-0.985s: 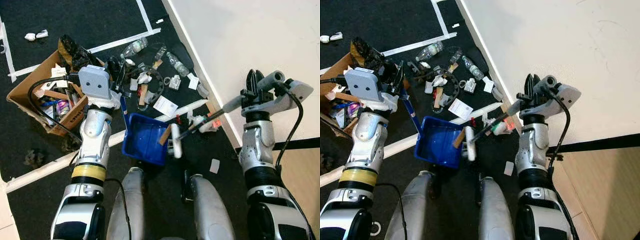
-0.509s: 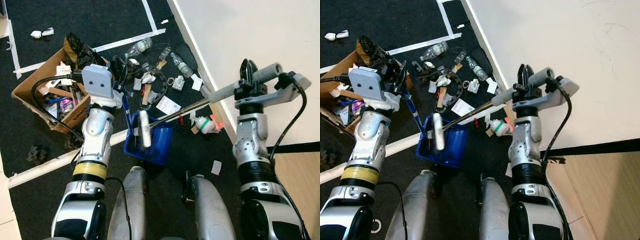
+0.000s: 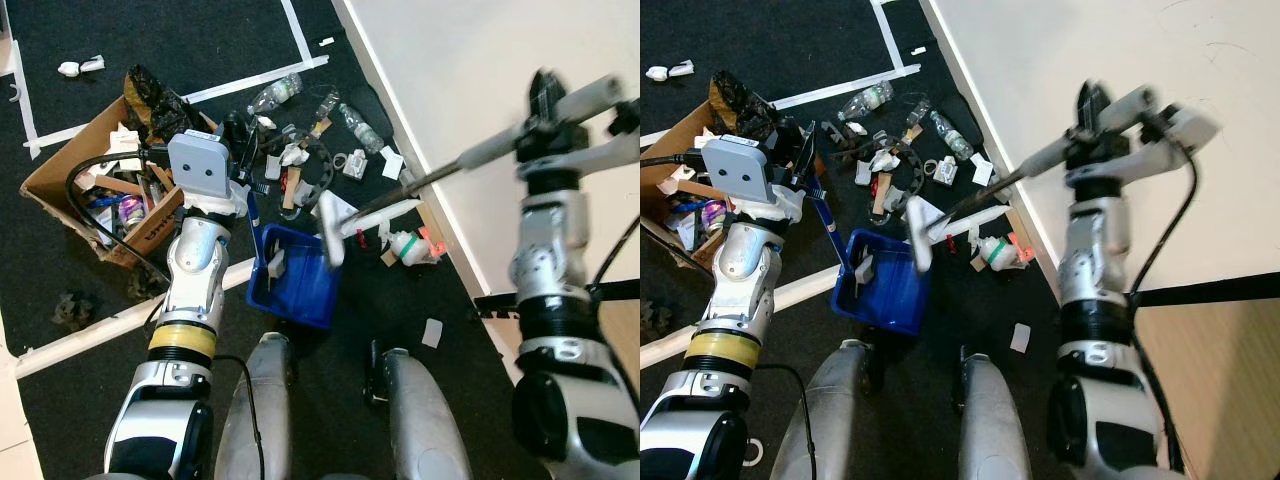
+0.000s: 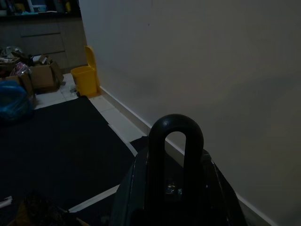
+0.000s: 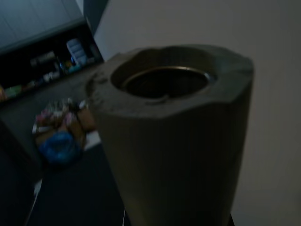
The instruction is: Sweep floor
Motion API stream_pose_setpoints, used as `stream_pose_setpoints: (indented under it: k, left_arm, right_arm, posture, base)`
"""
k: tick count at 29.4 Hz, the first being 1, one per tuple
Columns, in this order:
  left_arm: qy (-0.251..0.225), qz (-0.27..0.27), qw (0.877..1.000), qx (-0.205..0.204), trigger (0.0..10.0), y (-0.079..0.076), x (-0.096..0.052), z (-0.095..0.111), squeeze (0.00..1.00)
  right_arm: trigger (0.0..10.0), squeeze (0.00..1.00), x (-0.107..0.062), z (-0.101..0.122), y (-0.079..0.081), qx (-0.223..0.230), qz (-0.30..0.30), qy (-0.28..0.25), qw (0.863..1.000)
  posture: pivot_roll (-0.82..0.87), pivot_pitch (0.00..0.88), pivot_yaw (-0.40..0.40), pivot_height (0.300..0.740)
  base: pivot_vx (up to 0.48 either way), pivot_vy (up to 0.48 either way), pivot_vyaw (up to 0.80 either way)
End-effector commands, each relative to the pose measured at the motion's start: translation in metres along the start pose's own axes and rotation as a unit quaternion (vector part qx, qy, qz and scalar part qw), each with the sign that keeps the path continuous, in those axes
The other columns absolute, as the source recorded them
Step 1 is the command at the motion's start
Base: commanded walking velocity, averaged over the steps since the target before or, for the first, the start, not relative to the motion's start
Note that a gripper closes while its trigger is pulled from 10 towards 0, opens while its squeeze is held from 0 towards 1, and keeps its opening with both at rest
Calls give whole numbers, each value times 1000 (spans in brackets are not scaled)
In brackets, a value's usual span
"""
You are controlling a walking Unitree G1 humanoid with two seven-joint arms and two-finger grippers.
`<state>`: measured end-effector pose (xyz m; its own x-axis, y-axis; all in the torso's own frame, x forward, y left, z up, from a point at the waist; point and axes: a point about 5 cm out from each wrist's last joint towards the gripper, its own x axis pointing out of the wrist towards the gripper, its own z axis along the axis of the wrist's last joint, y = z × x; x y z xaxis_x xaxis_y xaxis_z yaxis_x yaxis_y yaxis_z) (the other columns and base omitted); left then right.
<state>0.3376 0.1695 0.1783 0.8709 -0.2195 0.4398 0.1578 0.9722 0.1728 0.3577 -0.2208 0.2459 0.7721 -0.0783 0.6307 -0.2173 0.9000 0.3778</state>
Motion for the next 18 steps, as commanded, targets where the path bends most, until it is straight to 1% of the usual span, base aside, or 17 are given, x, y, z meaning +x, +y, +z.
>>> stream_pose_setpoints:
  k: [1,2,3,5,6,8,10,11,12,13,15,17,18]
  left_arm:
    - [16,-7,1000,-4,10000,-7,-7,-8,0]
    - [16,-7,1000,-4,10000,-8,-7,-9,0]
    - [16,-7,1000,-4,10000,-8,-8,-9,0]
    - [16,-6,1000,-4,10000,-8,-9,-9,0]
    - [16,-6,1000,-4,10000,-8,-9,-9,0]
    - [14,-4,1000,-3,10000,-7,-9,-9,0]
    - [13,-3,1000,-2,10000,-6,-8,-8,0]
    - [13,-3,1000,-2,10000,-6,-8,-8,0]
    - [11,-3,1000,-1,10000,-5,-8,-7,0]
    - [11,-3,1000,-1,10000,-5,-8,-7,0]
    - [10,-2,1000,0,10000,-4,-8,-6,0]
    - [11,-2,1000,0,10000,-4,-9,-7,0]
    - [11,-2,1000,0,10000,-4,-9,-7,0]
  right_arm:
    - [10000,0,0,9,-8,2,-16,-24,1000]
    - [10000,0,8,19,-11,27,-30,-44,998]
    - [10000,0,12,23,-12,40,-38,-55,997]
    - [10000,0,14,26,-12,37,-36,-60,997]
    - [10000,0,16,29,-10,23,-27,-60,998]
    - [10000,0,18,30,-5,-43,12,-49,998]
    - [10000,0,18,29,-1,-103,40,-34,993]
    - [10000,0,18,29,-1,-103,40,-34,993]
    - [10000,0,17,26,7,-189,91,-16,978]
    - [10000,0,17,26,7,-189,91,-16,978]
    - [10000,0,14,22,11,-236,116,-8,965]
    - [10000,0,11,18,13,-262,125,-2,957]
    - [10000,0,11,18,13,-262,125,-2,957]
  posture:
    - [84,383,-76,740]
    - [84,385,-76,740]
    - [85,383,-77,740]
    - [85,380,-78,740]
    - [86,380,-79,740]
    - [91,377,-79,740]
    - [90,385,-77,740]
    - [90,385,-77,740]
    - [94,380,-76,740]
    - [94,380,-76,740]
    - [94,380,-75,740]
    - [95,383,-70,740]
    - [95,383,-70,740]
  base:
    - [0,0,0]
    - [0,0,0]
    - [0,0,0]
    - [0,0,0]
    - [0,0,0]
    - [0,0,0]
    - [0,0,0]
    - [0,0,0]
    - [0,0,0]
    - [0,0,0]
    - [0,0,0]
    - [0,0,0]
    - [0,0,0]
